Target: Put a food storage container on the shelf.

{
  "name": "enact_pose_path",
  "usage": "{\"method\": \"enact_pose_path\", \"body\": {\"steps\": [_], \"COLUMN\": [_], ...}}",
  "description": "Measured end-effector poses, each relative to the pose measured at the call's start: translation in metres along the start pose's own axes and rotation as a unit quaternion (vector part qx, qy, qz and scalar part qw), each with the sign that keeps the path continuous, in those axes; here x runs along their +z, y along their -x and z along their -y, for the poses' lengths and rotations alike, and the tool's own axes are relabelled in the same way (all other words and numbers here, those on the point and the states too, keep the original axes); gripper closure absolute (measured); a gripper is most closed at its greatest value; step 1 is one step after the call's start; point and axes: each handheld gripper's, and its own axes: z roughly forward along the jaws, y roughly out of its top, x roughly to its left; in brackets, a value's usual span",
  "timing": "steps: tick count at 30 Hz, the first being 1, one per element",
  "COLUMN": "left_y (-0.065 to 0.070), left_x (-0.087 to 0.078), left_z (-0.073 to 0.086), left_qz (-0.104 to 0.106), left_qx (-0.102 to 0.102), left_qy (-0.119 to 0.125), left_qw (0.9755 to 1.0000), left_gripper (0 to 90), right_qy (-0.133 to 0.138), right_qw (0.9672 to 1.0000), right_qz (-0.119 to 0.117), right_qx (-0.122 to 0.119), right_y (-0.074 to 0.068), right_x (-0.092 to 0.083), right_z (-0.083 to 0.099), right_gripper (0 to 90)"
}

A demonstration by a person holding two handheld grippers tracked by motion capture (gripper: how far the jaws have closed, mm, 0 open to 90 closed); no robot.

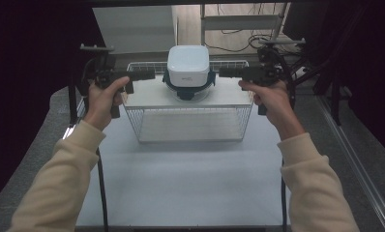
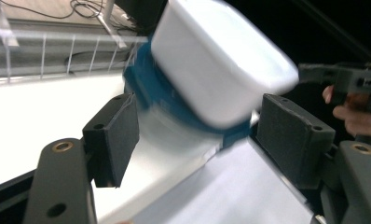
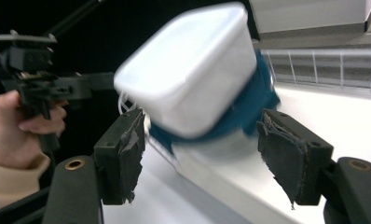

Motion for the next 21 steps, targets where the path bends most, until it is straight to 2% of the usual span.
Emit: {"method": "enact_pose_path", "body": {"steps": [2, 3, 6, 8, 9, 10, 11, 12, 14, 15, 16, 17, 21], "left_y": [0.004, 0.006, 0.01, 0.011, 0.011, 0.011, 0.011, 0.011, 0.011, 0.011, 0.01, 0.008, 0.007], "left_x": [-0.008, -0.01, -0.016, -0.017, -0.017, -0.017, -0.017, -0.017, -0.016, -0.016, -0.015, -0.014, -0.011], "left_z": [0.017, 0.025, 0.048, 0.063, 0.063, 0.07, 0.077, 0.09, 0.106, 0.106, 0.115, 0.129, 0.149], "left_qz": [-0.005, -0.001, 0.005, -0.001, -0.001, -0.003, -0.003, -0.011, -0.022, -0.022, -0.029, -0.039, -0.055], "left_qx": [0.01, 0.007, 0.016, 0.026, 0.026, 0.029, 0.03, 0.039, 0.045, 0.045, 0.05, 0.052, 0.061], "left_qy": [-0.005, -0.004, -0.009, -0.014, -0.014, -0.019, -0.024, -0.031, -0.035, -0.035, -0.041, -0.049, -0.064], "left_qw": [0.9999, 1.0, 0.9998, 0.9996, 0.9996, 0.9994, 0.9992, 0.9987, 0.9981, 0.9981, 0.9975, 0.9967, 0.9945], "left_gripper": [28.1, 27.3, 27.1, 27.0, 27.1, 27.1, 27.0, 27.0, 27.1, 27.2, 27.1, 27.1, 27.2], "right_qy": [-0.007, -0.012, -0.02, -0.027, -0.027, -0.029, -0.034, -0.036, -0.043, -0.043, -0.046, -0.051, -0.067], "right_qw": [0.9999, 0.9998, 0.9995, 0.9988, 0.9988, 0.9986, 0.9983, 0.9981, 0.9974, 0.9974, 0.9968, 0.9962, 0.9941], "right_qz": [0.001, 0.003, 0.011, 0.021, 0.021, 0.022, 0.022, 0.025, 0.034, 0.034, 0.043, 0.049, 0.062], "right_qx": [-0.01, -0.013, -0.024, -0.035, -0.035, -0.039, -0.041, -0.043, -0.047, -0.047, -0.049, -0.051, -0.059], "right_y": [0.001, 0.001, 0.002, 0.002, 0.002, 0.003, 0.004, 0.005, 0.006, 0.006, 0.008, 0.009, 0.013], "right_x": [-0.007, -0.009, -0.016, -0.02, -0.02, -0.022, -0.026, -0.027, -0.03, -0.03, -0.033, -0.034, -0.034], "right_z": [0.015, 0.022, 0.043, 0.057, 0.057, 0.063, 0.077, 0.082, 0.097, 0.097, 0.113, 0.121, 0.145], "right_gripper": [30.4, 30.1, 29.9, 29.6, 29.6, 29.6, 29.6, 29.6, 29.6, 29.6, 29.6, 29.6, 29.4]}}
